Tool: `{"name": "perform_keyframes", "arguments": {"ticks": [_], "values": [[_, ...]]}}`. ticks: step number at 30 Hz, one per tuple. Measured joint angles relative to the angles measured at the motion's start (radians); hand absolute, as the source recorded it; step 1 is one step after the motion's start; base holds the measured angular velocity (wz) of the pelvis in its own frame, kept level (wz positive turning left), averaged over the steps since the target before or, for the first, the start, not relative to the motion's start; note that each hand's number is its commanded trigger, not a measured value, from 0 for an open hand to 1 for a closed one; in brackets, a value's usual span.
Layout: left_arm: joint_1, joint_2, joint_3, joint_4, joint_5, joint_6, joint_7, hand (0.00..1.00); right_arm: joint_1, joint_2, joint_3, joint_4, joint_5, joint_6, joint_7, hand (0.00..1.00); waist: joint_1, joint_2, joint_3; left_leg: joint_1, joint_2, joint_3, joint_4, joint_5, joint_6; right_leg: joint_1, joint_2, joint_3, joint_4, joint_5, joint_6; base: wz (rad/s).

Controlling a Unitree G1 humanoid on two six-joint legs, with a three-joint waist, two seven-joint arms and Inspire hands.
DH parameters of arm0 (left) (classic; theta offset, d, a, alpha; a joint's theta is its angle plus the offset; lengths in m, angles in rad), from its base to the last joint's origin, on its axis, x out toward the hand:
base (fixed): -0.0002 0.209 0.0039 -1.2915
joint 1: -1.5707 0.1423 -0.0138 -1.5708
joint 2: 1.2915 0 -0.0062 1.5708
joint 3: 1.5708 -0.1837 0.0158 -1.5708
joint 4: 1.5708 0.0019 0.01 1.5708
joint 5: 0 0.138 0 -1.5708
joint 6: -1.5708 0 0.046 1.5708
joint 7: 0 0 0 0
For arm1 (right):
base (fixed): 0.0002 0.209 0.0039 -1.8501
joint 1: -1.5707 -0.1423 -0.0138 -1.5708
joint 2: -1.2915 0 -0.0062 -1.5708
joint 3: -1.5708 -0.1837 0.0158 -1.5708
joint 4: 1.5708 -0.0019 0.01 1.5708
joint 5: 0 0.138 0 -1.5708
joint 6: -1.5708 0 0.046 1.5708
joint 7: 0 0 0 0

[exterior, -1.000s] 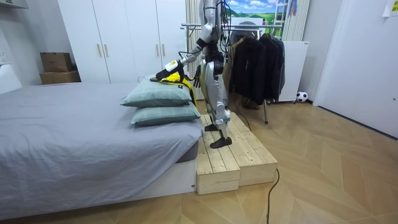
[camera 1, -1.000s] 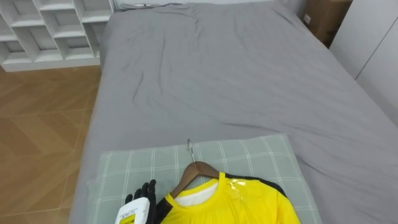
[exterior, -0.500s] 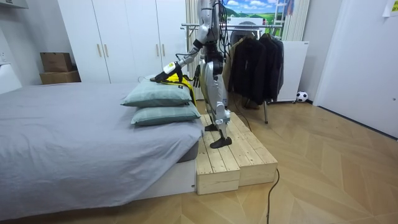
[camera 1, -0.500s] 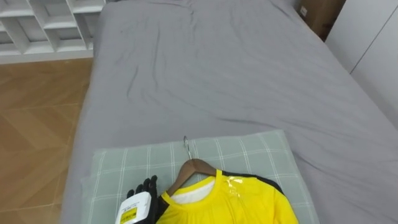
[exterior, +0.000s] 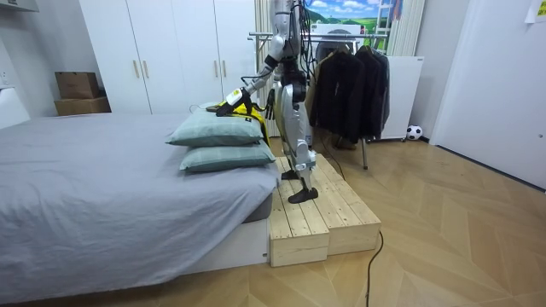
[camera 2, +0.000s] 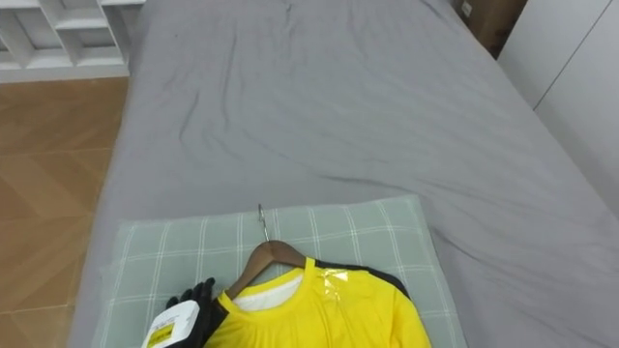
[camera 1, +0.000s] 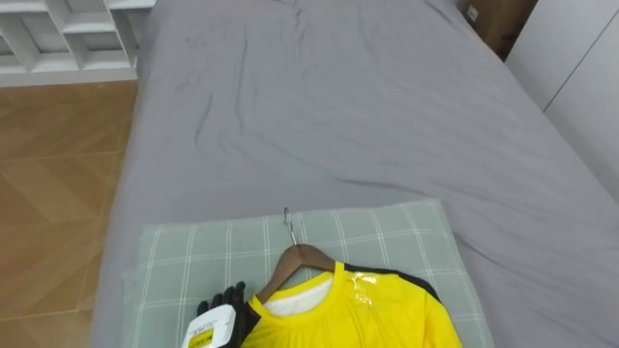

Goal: Hang clothes

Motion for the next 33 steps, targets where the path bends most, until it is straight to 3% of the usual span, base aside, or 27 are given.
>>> {"name": "perform_keyframes", "arguments": {"ticks": [6,12,20,27,28,29,30,33], "values": [[-0.005,0.001,0.002,0.024,-0.033,-0.003,0.003,0.0,0.001,0.001,0.0,0.0,-0.008,0.001,-0.004,0.0,0.003,-0.008,-0.0024,0.004,0.0,0.003,-0.001,0.0,0.0,0.0,0.0,0.003,0.0,0.0,0.0,-0.01],[-0.027,0.001,0.001,0.081,-0.033,-0.011,0.004,0.0,-0.001,0.011,0.0,0.0,-0.041,0.001,-0.008,0.0,0.005,-0.025,-0.0121,0.01,0.001,0.003,-0.001,0.0,0.0,0.005,0.001,0.005,0.0,0.0,0.0,0.0],[-0.03,0.001,0.0,0.089,-0.034,-0.011,0.003,0.0,-0.001,0.021,0.003,0.001,-0.039,0.001,-0.01,0.0,0.004,-0.029,-0.0088,0.015,0.001,0.005,0.0,0.0,0.0,0.011,0.001,0.006,0.0,0.0,0.0,0.0],[-0.083,0.002,0.001,0.168,-0.112,-0.031,0.012,0.0,-0.001,0.025,0.009,0.006,-0.037,0.001,-0.007,0.0,0.003,-0.031,-0.0077,0.01,0.001,0.012,0.002,0.0,0.0,0.0,0.002,0.018,0.004,0.001,-0.001,-0.02],[-0.083,0.002,0.004,0.168,-0.112,-0.031,0.013,0.32,-0.001,0.025,0.009,0.007,-0.037,0.001,-0.007,0.0,0.004,-0.03,-0.0074,0.013,0.001,0.017,0.001,0.0,0.0,0.0,0.002,0.025,0.002,0.001,-0.001,-0.09],[-0.083,0.002,0.004,0.168,-0.112,-0.03,0.013,0.87,-0.001,0.025,0.009,0.007,-0.037,0.001,-0.008,0.0,0.004,-0.03,-0.0073,0.014,0.001,0.018,0.0,0.0,0.0,0.001,0.002,0.026,0.002,0.001,-0.001,-0.08],[-0.083,0.002,0.006,0.168,-0.116,-0.03,0.013,1.0,-0.001,0.025,0.009,0.007,-0.037,0.001,-0.008,0.0,0.003,-0.03,-0.0072,0.014,0.001,0.02,0.0,0.0,0.0,0.001,0.002,0.028,0.001,0.001,-0.001,-0.03],[-0.086,0.006,0.007,0.167,-0.129,-0.031,0.024,1.0,-0.001,0.025,0.009,0.01,-0.025,0.001,-0.006,0.0,0.002,-0.033,-0.0055,0.014,0.001,0.02,0.0,0.0,0.0,0.001,0.002,0.023,0.0,0.001,-0.001,0.0]]}}
